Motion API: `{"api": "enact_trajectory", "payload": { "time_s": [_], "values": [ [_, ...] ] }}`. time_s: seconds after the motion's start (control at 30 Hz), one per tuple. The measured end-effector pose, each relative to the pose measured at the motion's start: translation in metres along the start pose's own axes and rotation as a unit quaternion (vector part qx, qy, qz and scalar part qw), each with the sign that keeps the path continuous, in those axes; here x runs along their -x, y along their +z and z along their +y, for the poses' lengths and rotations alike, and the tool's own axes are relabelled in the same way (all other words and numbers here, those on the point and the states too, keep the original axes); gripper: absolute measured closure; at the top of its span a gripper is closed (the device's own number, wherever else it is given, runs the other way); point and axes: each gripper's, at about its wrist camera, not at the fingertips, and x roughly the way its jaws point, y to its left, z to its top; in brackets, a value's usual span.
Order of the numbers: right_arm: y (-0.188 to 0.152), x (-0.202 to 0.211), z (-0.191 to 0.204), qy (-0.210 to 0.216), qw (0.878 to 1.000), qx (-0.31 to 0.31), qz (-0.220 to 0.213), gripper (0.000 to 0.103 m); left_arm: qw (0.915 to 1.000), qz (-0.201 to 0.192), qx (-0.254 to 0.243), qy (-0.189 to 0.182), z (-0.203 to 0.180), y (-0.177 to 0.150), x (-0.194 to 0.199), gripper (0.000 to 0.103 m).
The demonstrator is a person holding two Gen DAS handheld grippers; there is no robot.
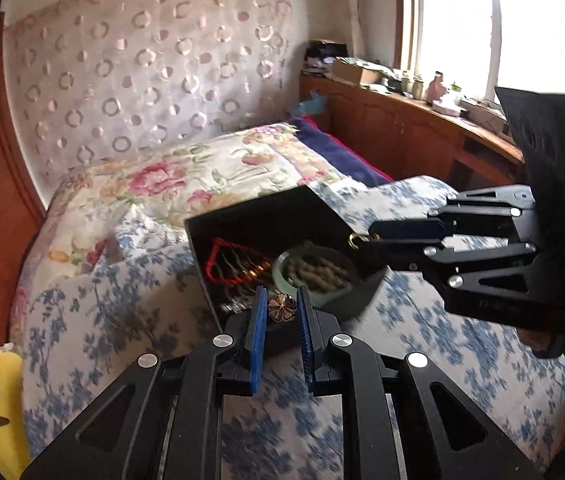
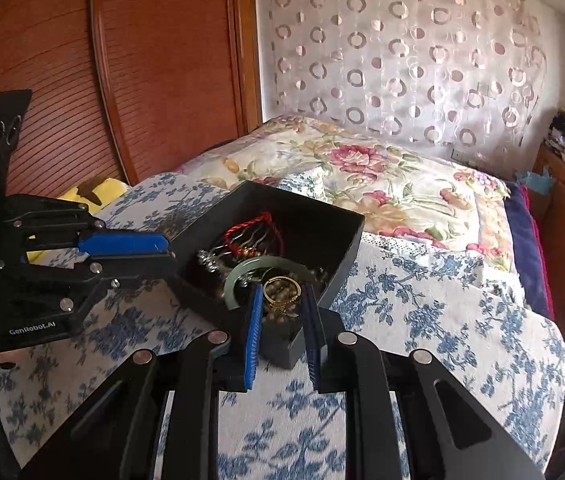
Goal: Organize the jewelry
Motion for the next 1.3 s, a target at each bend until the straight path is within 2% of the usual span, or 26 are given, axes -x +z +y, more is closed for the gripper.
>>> {"api": "enact_trajectory", "payload": {
  "time_s": [0.17,0.47,0.63,0.77,0.8,0.87,0.9,0.93,0.97,1.1,1.13,1.2,1.27,1.3],
  "values": [
    [0.001,-0.006,-0.002,0.006,1.0,-0.007,-0.001,0.076,0.9998,0.0,0.011,0.014,0.01,0.007,-0.01,0.089],
    [-0.003,0.007,0.001,0.001,1.0,-0.013,-0.006,0.076,0.9991,-0.001,0.03,0.028,0.016,0.014,-0.019,0.089],
    [-0.014,0.024,0.002,-0.012,1.0,-0.022,-0.015,0.076,0.9984,-0.006,0.039,0.041,0.015,0.012,-0.013,0.064],
    [-0.022,0.039,0.004,-0.025,0.999,-0.038,-0.028,0.076,0.9977,-0.014,0.042,0.052,0.01,0.008,0.001,0.041],
    [-0.023,0.042,0.004,-0.027,0.998,-0.041,-0.031,0.076,0.9973,-0.017,0.044,0.057,0.009,0.005,0.007,0.032],
    [-0.026,0.052,0.006,-0.037,0.997,-0.049,-0.04,0.075,0.9968,-0.025,0.049,0.058,0.007,0.001,0.019,0.028],
    [-0.029,0.058,0.008,-0.042,0.997,-0.052,-0.046,0.072,0.9967,-0.027,0.05,0.058,0.007,0.0,0.024,0.024],
    [-0.031,0.062,0.009,-0.045,0.996,-0.055,-0.05,0.064,0.9964,-0.029,0.05,0.063,0.006,-0.003,0.029,0.019],
    [-0.033,0.067,0.011,-0.049,0.996,-0.058,-0.056,0.062,0.996,-0.03,0.049,0.069,0.005,-0.004,0.034,0.018],
    [-0.039,0.088,0.02,-0.056,0.994,-0.06,-0.072,0.061,0.9948,-0.038,0.049,0.081,0.001,-0.015,0.057,0.012],
    [-0.04,0.092,0.022,-0.059,0.994,-0.06,-0.076,0.059,0.9945,-0.04,0.05,0.083,0.0,-0.016,0.063,0.01],
    [-0.043,0.106,0.027,-0.071,0.992,-0.061,-0.09,0.045,0.9937,-0.045,0.052,0.088,-0.002,-0.021,0.074,0.008],
    [-0.045,0.117,0.032,-0.076,0.99,-0.064,-0.102,0.026,0.9932,-0.047,0.053,0.092,-0.004,-0.025,0.082,0.008],
    [-0.047,0.124,0.034,-0.079,0.989,-0.065,-0.11,0.023,0.9926,-0.048,0.056,0.096,-0.005,-0.029,0.086,0.008]
  ]
}}
